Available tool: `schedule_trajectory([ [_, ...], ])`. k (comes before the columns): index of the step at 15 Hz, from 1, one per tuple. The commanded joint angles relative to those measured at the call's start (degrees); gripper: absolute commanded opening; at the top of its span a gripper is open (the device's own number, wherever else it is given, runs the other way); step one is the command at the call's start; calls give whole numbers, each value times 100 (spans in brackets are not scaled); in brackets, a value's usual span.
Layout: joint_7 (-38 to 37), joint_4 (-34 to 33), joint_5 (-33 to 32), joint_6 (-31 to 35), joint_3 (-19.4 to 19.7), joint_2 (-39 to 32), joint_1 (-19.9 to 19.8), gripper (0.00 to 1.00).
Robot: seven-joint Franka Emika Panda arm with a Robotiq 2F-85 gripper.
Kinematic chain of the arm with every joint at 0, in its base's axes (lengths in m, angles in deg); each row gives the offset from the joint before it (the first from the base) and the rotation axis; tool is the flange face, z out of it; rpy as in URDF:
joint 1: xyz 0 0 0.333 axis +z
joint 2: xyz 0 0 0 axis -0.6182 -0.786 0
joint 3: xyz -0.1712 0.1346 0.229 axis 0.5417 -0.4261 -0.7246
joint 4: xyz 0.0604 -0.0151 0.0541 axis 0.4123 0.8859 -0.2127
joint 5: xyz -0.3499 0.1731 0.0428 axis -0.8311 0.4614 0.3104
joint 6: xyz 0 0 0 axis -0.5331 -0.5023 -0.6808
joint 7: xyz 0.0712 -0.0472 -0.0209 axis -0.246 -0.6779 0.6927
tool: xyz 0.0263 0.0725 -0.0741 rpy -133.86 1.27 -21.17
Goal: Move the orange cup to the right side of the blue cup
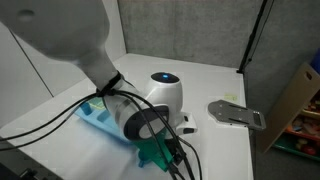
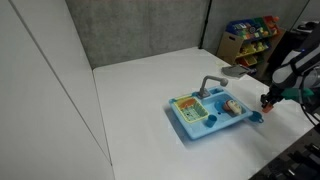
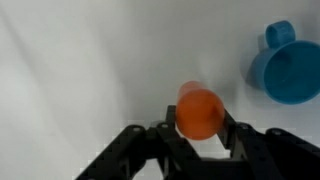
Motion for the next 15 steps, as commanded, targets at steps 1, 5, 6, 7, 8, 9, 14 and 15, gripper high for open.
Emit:
schedule_trajectory([
  [1,87,-386,98,-201,-76,-270,-151,17],
  [5,84,-504,85,-151,-76,-407,-172,17],
  [6,75,-520,82,-138,-69,-428,-167,43],
  [7,75,-525,77,-127,-69,-443,-164,68],
  [8,82,-527,75,-128,-73,-448,-166,69],
  [9,95,-518,68,-126,-78,-442,-168,71],
  [14,39,-320,-62,-315,69,-198,16,100],
  [15,19,-294,-81,-366,94,-153,58,100],
])
